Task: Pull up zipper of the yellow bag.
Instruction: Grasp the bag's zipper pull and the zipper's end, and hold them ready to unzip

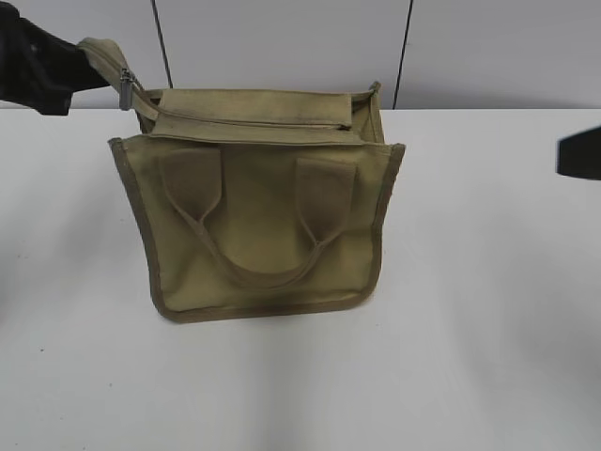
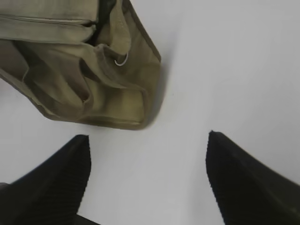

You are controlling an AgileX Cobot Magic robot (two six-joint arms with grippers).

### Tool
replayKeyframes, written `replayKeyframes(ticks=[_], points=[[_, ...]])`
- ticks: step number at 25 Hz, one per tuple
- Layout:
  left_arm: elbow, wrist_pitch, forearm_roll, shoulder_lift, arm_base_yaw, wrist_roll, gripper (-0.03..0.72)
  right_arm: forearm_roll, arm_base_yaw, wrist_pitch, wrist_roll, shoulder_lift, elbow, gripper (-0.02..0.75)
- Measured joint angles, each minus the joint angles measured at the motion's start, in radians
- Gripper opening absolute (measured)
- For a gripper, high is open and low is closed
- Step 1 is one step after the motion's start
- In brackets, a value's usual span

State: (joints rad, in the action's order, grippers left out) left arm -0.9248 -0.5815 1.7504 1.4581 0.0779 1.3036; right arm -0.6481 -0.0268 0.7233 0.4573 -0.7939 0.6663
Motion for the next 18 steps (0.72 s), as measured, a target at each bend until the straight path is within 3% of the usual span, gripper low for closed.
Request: replayKeyframes(ticks=[2, 11, 18], points=[[0.000, -0.006, 0.000, 0.000, 0.000, 0.000, 0.008, -0.017, -0.062, -0.017, 0.015, -0.149, 0.078, 0.580], [0.000, -0.010, 0.000, 0.000, 0.000, 0.000, 0.008, -0.020, -0.485, -0.230, -0.159, -0.617, 0.427, 0.505], [0.000, -0.010, 0.000, 0.000, 0.000, 0.000, 0.008, -0.021, -0.646, -0.281, -0.269, -0.929, 0.723, 0.363]])
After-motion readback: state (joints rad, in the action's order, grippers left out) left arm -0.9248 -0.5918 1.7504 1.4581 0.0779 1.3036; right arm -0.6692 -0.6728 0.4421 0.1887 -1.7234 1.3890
